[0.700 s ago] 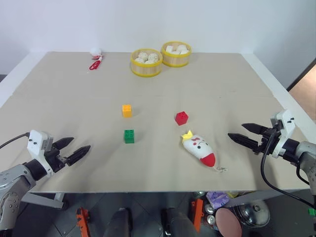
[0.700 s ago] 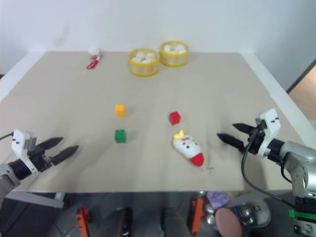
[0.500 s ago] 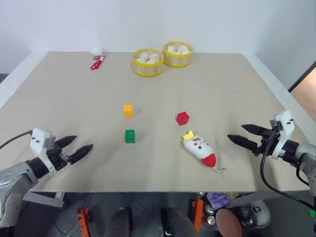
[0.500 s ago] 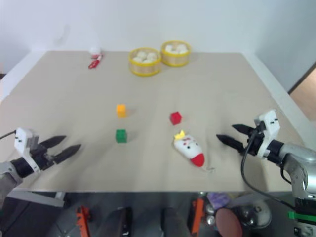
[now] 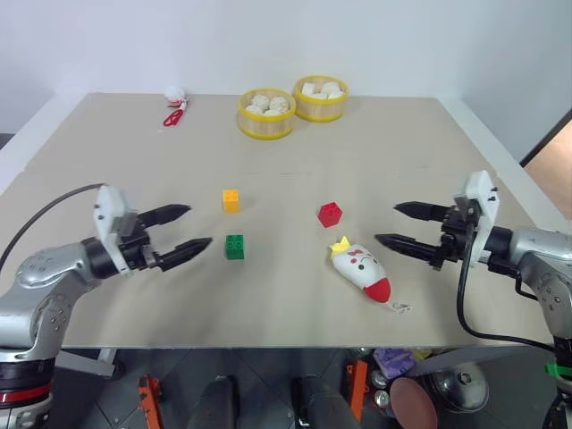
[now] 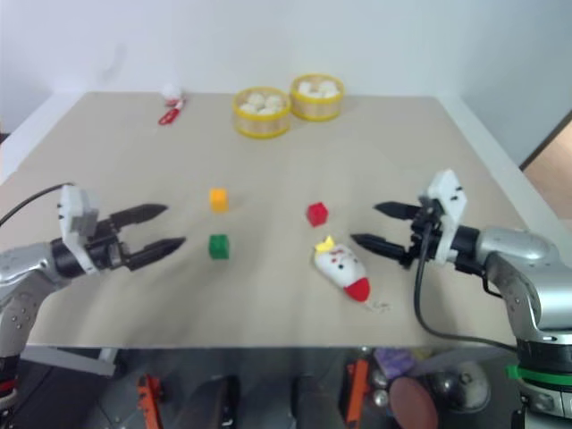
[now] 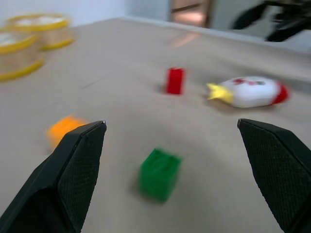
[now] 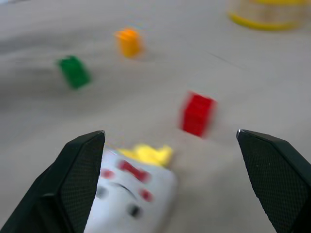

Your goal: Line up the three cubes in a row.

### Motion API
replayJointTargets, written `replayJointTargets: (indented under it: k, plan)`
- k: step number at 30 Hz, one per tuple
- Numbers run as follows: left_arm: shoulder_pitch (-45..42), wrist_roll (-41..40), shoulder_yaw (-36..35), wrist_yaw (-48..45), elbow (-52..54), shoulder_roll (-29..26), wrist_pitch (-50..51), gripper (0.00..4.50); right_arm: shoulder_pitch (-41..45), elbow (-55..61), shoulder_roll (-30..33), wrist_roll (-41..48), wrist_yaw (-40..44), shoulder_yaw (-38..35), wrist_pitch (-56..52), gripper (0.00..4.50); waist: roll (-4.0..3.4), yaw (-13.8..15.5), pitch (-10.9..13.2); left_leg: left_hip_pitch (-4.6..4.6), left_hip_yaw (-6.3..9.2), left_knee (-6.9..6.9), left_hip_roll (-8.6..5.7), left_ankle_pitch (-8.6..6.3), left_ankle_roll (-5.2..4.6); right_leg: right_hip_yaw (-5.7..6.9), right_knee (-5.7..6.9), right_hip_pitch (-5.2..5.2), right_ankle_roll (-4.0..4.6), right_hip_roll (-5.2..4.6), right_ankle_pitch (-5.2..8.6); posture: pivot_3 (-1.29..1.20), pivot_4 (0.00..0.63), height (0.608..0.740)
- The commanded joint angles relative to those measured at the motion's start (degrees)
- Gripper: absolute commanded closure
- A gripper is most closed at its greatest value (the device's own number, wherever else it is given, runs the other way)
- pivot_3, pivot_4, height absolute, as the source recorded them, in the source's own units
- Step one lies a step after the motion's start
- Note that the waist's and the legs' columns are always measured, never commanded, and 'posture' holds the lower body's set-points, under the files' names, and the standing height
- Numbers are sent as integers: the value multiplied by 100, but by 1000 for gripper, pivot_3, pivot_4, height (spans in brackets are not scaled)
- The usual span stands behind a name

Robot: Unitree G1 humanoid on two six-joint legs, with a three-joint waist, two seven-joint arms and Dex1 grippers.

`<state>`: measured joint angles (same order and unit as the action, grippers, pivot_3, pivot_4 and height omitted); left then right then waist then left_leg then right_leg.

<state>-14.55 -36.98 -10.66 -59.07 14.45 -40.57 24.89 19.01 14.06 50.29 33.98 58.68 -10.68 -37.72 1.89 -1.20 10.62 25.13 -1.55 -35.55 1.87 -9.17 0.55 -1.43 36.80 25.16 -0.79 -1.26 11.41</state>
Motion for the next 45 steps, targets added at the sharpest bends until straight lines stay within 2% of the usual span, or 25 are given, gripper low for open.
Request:
replayJointTargets:
  k: [1, 8, 15, 25, 28, 29, 37, 39, 45]
  plan:
    - [-381, 165, 528, -288, 133, 30, -119, 13, 61, 262, -20, -198, 152, 504, 196, 0, 1, 0, 1, 2, 0, -1, -1, 0, 0, 0, 0, 1, 0, 0, 0, 0, 150, 740]
    - [-703, 627, 1239, -569, -131, 264, -455, 13, -87, -114, -107, -890, 215, 1140, 914, 0, 1, -2, 1, 2, 0, -5, -2, 0, 0, -2, 0, 1, -1, 1, -1, 0, 150, 740]
    - [-819, 779, 1406, -535, -223, 448, -488, 13, -251, -216, -125, -1230, 345, 1427, 1207, 0, 2, 1, 1, 2, 4, -13, -1, 1, -1, -2, 6, -1, -5, 5, -3, 0, 150, 740]
    - [-848, 928, 1408, -396, -227, 556, -576, 13, -160, -979, -200, -2271, 189, 1949, 1906, 0, 7, 1, -3, -6, 7, -38, -1, 1, -1, -2, 8, -19, -10, 5, -6, 0, 150, 740]
    - [-803, 967, 1378, -308, -204, 579, -603, 0, -90, -1193, -259, -2331, 258, 1946, 2075, 713, 10, 1, -4, -7, 7, -45, -1, 1, -1, -2, 9, -23, -12, 4, -8, 0, 150, 740]
    - [-793, 970, 1368, -283, -195, 589, -608, 0, -85, -1214, -267, -2301, 308, 1926, 2102, 1159, 11, 0, -5, -7, 7, -47, -2, 1, -1, -2, 9, -25, -13, 3, -9, 0, 150, 740]
    - [-835, 1006, 1408, -194, -194, 639, -680, 0, 66, -1373, -282, -2289, 519, 1952, 2188, 3804, 14, 1, -7, -7, 8, -49, -1, 1, -1, -2, 9, -26, -14, 4, -10, 0, 150, 740]
    - [-888, 1029, 1435, -219, -232, 658, -716, 0, 84, -1382, -286, -2283, 543, 1948, 2162, 4274, 15, 1, -7, -8, 9, -49, -1, 1, -1, -2, 10, -26, -14, 4, -10, 0, 150, 740]
    - [-1283, 1161, 1610, -393, -604, 823, -883, 0, 134, -1428, -259, -2066, 505, 1615, 1902, 4370, 15, 5, -7, -7, 10, -66, -3, 1, -1, -1, 17, -30, -17, 3, -12, 0, 150, 740]
